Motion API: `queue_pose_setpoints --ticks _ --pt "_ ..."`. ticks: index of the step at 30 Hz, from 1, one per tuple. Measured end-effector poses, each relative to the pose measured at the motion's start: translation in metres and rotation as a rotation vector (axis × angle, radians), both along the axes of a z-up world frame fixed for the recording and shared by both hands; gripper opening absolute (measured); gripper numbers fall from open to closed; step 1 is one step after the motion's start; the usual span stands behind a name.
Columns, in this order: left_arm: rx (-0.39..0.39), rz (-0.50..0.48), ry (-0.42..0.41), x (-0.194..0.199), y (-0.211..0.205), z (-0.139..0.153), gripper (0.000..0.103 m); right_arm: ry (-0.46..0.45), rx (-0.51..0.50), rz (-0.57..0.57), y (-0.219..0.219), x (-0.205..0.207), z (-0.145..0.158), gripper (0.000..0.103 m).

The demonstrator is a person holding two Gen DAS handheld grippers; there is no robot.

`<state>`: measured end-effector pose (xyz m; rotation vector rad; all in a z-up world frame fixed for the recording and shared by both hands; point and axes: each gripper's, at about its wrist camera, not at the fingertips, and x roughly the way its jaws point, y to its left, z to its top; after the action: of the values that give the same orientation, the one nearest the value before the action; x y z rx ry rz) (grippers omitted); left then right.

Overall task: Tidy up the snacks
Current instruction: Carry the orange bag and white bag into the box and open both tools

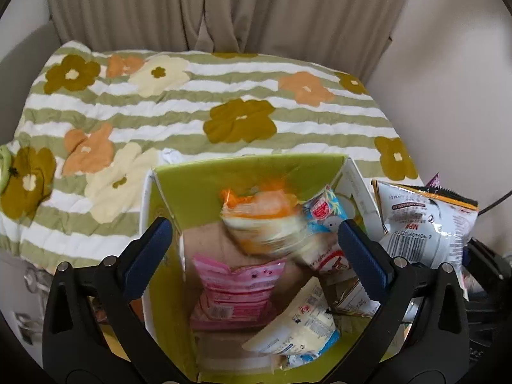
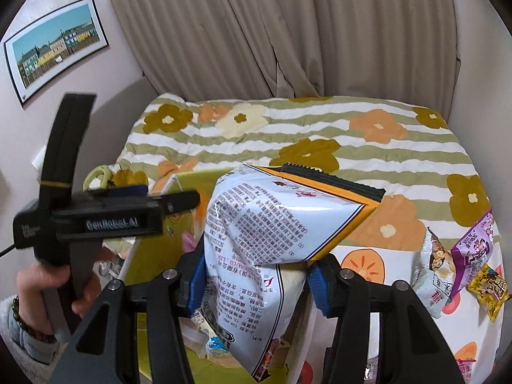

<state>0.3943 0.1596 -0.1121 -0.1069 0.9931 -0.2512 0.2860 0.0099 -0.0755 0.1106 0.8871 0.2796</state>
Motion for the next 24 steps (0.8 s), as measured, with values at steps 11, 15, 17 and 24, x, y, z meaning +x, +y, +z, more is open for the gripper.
queue_pose_setpoints --ticks 11,15,17,24 --pt "0.036 0.153 0.026 -0.042 0.043 -0.005 0.102 0.069 -0.01 0.142 0.012 0.012 -0.017 0.05" --pt "0.057 0.203 0.019 -0.053 0.057 -0.001 0.102 0.077 0.005 0.195 0.025 0.018 -0.018 0.05" --pt "0.047 0.219 0.011 -0.057 0.06 0.003 0.102 0.089 0.008 0.217 0.035 0.021 -0.021 0.05" --pt "0.024 0.244 0.016 -0.073 0.069 0.006 0.102 0.063 0.04 0.206 0.047 0.022 -0.026 0.092"
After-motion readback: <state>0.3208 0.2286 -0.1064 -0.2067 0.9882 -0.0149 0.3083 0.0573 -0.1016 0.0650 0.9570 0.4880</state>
